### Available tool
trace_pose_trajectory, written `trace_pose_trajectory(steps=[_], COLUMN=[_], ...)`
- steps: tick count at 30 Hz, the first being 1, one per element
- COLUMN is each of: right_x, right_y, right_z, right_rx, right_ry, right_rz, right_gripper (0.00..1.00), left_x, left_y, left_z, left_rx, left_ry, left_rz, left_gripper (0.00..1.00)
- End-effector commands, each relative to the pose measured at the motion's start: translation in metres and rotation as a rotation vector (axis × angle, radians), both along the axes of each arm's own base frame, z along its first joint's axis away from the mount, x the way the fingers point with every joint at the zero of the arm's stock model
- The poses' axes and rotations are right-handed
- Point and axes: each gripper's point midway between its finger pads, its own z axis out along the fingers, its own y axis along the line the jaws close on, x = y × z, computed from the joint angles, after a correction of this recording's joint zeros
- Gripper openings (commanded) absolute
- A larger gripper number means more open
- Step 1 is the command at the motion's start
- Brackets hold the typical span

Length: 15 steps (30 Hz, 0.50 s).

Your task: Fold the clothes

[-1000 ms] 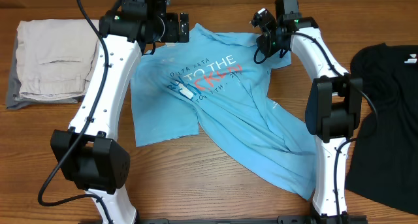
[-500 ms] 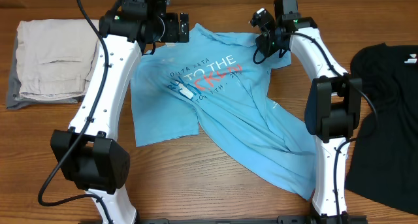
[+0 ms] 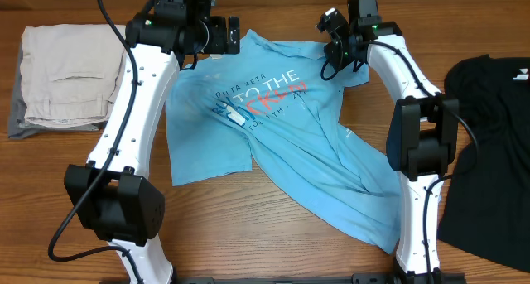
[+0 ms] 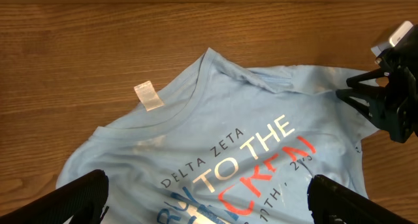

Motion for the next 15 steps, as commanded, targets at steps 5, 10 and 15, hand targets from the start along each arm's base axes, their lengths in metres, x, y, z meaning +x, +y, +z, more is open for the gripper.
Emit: trace_pose_trajectory(steps=[5, 10, 15], right_x=[-0.0021, -0.0053, -0.0076], right_y=[0.0030, 0.0025, 0.0015], right_z=[0.0009, -0.0008, -0.0023], right_rx=[0.006, 0.004, 0.002], right_ry=[0.005, 0.019, 0.031], right_rz=[0.004, 0.003, 0.002], right_gripper=[0.32, 0.32, 0.32], left_x=[0.0010, 0.0010, 0.0010], left_y=[0.0006, 0.0006, 0.0006], left_z=[-0.0032, -0.0032, -0.0032], left_rx=[-0.010, -0.010, -0.009], left_ry=[0.009, 0.009, 0.009], left_rz=[0.007, 0.006, 0.006], left_gripper=[1.00, 1.00, 1.00])
